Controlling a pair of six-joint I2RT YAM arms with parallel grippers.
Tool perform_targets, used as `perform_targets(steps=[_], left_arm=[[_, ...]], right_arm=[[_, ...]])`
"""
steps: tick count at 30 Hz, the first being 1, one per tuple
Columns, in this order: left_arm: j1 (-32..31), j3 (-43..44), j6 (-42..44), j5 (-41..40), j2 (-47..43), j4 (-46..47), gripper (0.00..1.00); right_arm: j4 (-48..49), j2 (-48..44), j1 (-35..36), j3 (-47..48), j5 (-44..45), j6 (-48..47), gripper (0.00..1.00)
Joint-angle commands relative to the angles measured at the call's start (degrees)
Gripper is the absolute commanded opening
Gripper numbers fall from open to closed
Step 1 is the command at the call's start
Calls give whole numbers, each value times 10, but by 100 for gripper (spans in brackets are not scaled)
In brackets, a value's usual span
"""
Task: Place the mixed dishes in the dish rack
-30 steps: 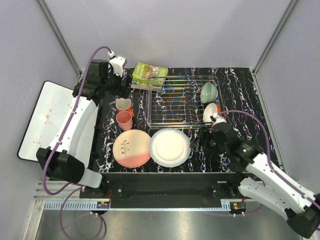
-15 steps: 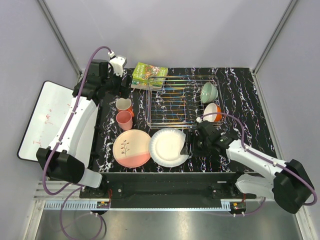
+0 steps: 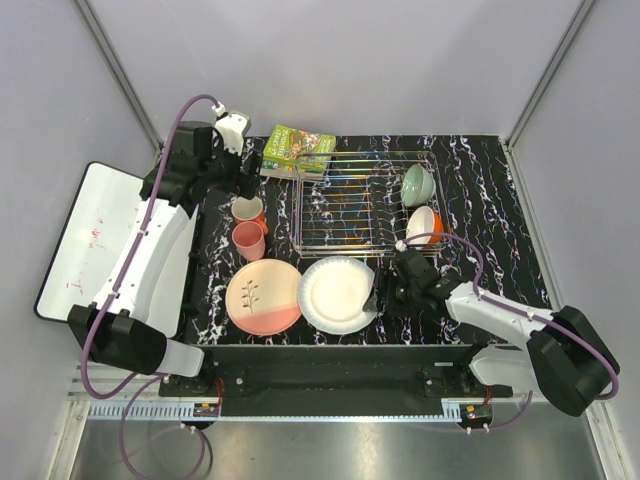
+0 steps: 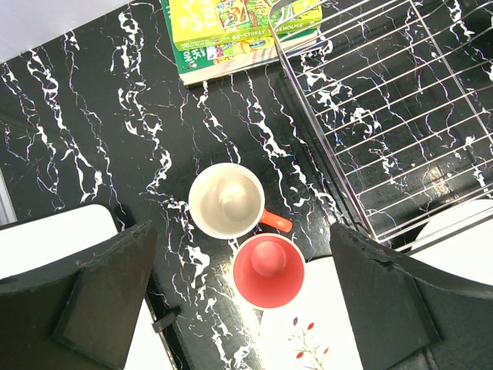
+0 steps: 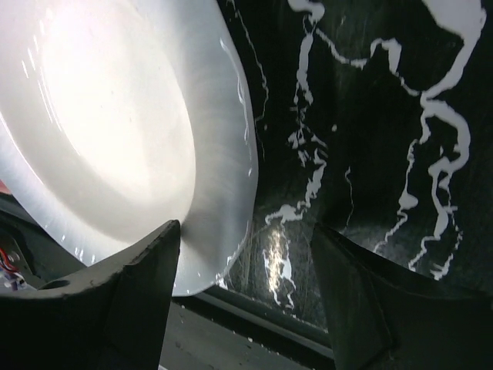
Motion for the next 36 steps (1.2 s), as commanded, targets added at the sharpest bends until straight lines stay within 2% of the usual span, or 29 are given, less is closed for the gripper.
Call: perform_targets(steps=[1, 9, 17, 20, 26, 30, 32, 36], left_arm=[[2, 3, -7, 6, -14, 26, 99], [3, 0, -18, 13, -12, 30, 99], [3, -1, -15, 6, -19, 29, 99], [3, -6, -15, 2, -21, 29, 99], [3, -14, -15, 1, -20, 30, 99], [3, -11, -12, 2, -19, 30, 99], [2, -8, -13, 3, -19, 30, 99], [3, -8, -15, 10, -10, 30, 99]], right_arm=[[53, 30, -16, 2, 0, -17, 72], [96, 64, -32, 3, -5, -24, 70], [108, 130, -38, 26, -6, -27, 61], [108, 136, -39, 27, -7, -27, 52], [94, 102, -39, 15, -3, -17, 29], [65, 53, -39, -1, -10, -10, 6], [58, 15, -39, -16, -11, 2, 1], [18, -44, -38, -30, -9, 9, 0]])
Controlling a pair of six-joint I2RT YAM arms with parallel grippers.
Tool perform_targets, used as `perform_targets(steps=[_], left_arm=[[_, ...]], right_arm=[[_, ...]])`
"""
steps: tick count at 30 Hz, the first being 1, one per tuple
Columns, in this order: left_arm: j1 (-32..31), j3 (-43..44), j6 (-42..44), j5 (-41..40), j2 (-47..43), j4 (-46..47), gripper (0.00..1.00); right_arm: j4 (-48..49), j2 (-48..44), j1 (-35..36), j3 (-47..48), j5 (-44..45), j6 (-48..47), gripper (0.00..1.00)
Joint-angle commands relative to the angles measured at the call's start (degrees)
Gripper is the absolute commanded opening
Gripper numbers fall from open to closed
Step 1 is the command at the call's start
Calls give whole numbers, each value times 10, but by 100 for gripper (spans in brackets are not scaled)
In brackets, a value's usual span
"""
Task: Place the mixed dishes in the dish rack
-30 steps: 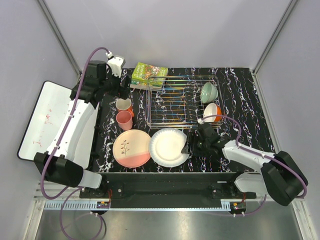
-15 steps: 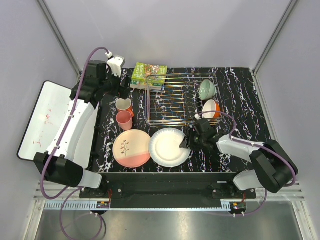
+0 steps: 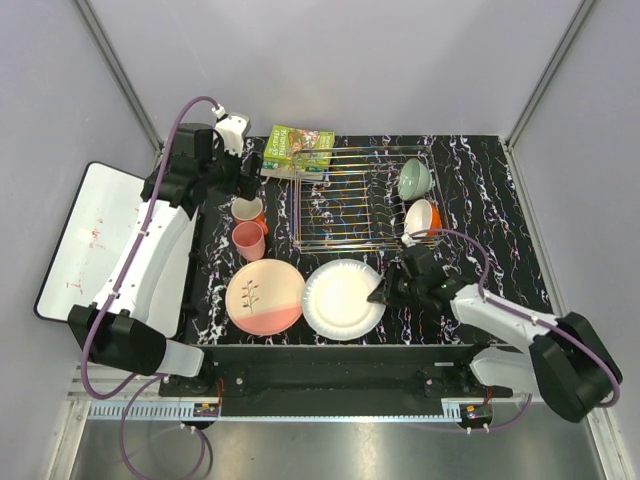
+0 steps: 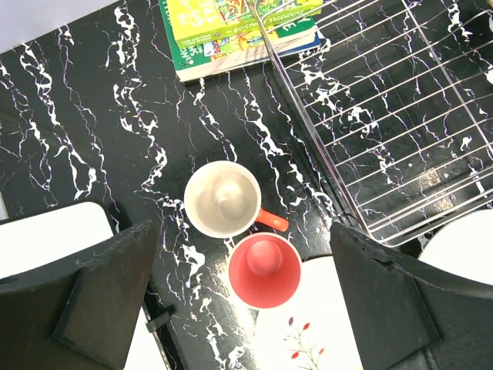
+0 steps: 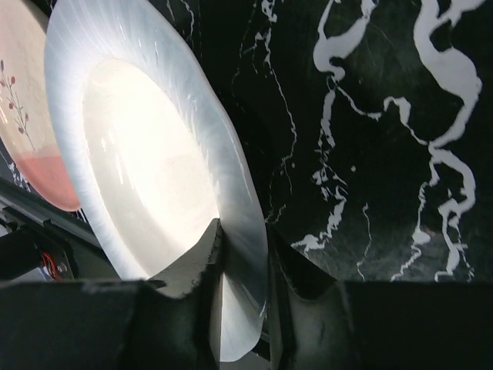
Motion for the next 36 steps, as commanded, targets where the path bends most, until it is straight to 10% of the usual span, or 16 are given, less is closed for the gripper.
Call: perform_targets(steps=[1, 19, 31, 36], left_arm=[[3, 4, -5, 12, -6, 22, 99], [3, 45, -77, 42, 124, 21, 99], [-32, 84, -117, 104, 185, 20, 99], [-62, 104, -116, 78, 231, 20, 99]], right_arm=[[-78, -71, -1, -19, 14, -1, 0], [-158, -191, 4, 206, 154, -194, 0], [-7, -143, 4, 354, 306, -445, 0], [196, -90, 3, 352, 317, -635, 0]])
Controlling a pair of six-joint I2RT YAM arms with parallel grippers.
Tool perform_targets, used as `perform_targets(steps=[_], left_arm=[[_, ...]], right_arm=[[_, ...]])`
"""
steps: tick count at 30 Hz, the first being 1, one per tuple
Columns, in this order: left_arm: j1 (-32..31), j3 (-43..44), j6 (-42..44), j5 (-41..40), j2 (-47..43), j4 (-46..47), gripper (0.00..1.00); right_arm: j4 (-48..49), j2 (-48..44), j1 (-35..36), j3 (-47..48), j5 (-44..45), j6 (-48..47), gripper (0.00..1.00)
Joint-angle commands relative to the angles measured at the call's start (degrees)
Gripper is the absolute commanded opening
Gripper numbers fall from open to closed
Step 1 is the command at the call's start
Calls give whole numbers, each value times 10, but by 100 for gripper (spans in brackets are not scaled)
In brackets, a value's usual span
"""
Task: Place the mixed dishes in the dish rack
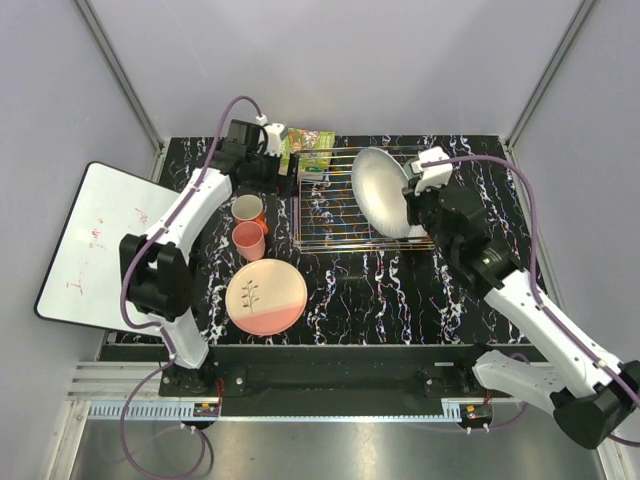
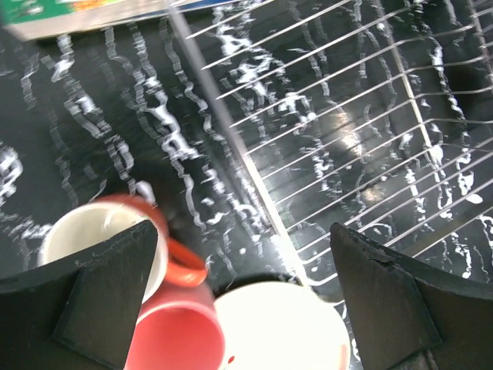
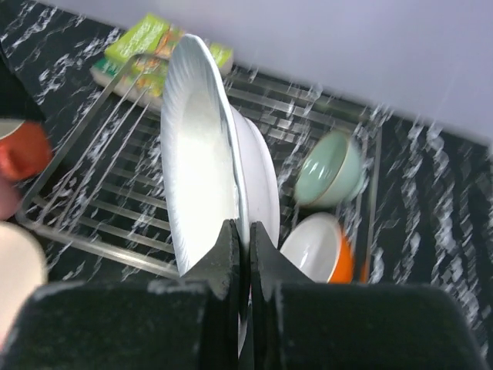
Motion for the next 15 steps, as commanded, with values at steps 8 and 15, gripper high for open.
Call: perform_targets(steps=[8, 15], left_arm=[[-36, 54, -9, -31, 95, 17, 99], [-36, 53, -3, -46, 104, 17, 99]], right_arm=[[350, 188, -40, 140, 14, -323, 0], [355, 226, -81, 197, -49, -399, 0]])
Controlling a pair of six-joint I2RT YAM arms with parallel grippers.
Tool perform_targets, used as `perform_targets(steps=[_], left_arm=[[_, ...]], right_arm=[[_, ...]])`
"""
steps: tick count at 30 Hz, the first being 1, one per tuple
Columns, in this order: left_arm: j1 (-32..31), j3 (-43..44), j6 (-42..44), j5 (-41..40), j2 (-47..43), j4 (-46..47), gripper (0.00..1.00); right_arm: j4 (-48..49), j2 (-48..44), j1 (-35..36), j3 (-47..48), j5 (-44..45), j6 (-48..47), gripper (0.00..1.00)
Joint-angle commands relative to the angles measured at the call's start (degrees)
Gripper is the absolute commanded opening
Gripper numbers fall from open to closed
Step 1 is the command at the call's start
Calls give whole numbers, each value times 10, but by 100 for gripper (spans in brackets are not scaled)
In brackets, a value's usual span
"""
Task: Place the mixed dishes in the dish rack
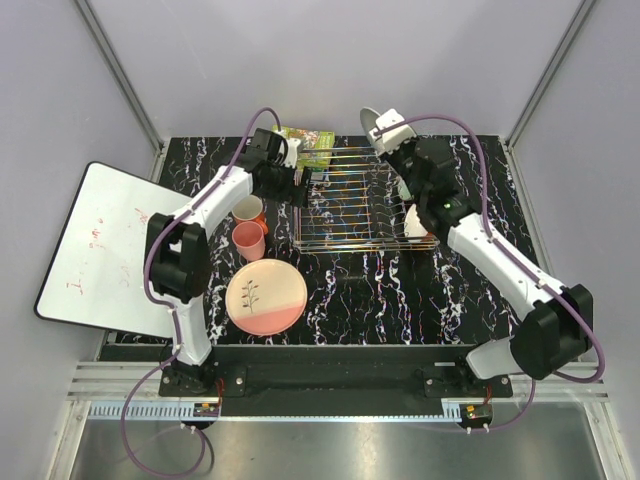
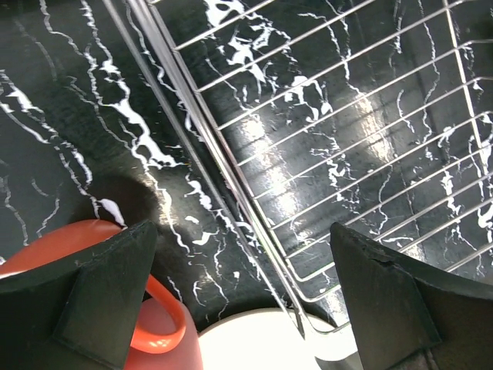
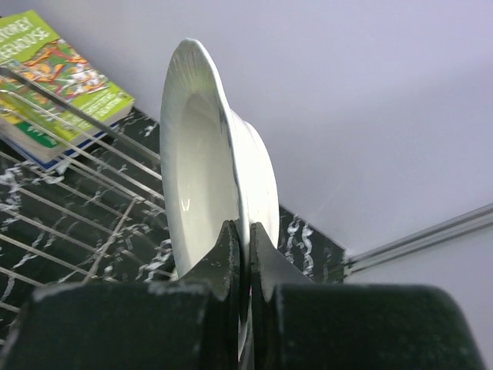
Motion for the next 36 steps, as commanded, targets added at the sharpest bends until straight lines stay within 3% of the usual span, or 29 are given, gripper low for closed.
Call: perform_targets(steps=[1, 13, 15, 16, 19, 23, 30, 34, 36], left_arm=[[3, 22, -3, -10, -2, 17, 99], [-9, -33, 53, 44, 5, 63, 97], [-9, -31, 57, 46, 7, 62, 86], [-10, -31, 57, 46, 9, 62, 70], [-14, -37, 64, 44, 6, 62, 56], [-22, -47, 71, 35, -2, 62, 55], [-38, -76, 107, 32, -10, 62, 34], [-41, -93, 121, 30, -23, 62, 33], [-44, -103, 133, 30, -35, 62, 27]], right_arm=[[135, -14, -24, 87, -41, -88, 0], [59, 34, -51, 144, -114, -198, 0], [59, 39, -54, 149, -121, -195, 0], [60, 40, -54, 148, -124, -194, 0], [60, 47, -57, 148, -130, -188, 0], [62, 54, -59, 142, -136, -184, 0], [62, 55, -67, 134, -147, -193, 0], [56, 51, -68, 136, -152, -191, 0], [54, 47, -68, 132, -152, -192, 0]])
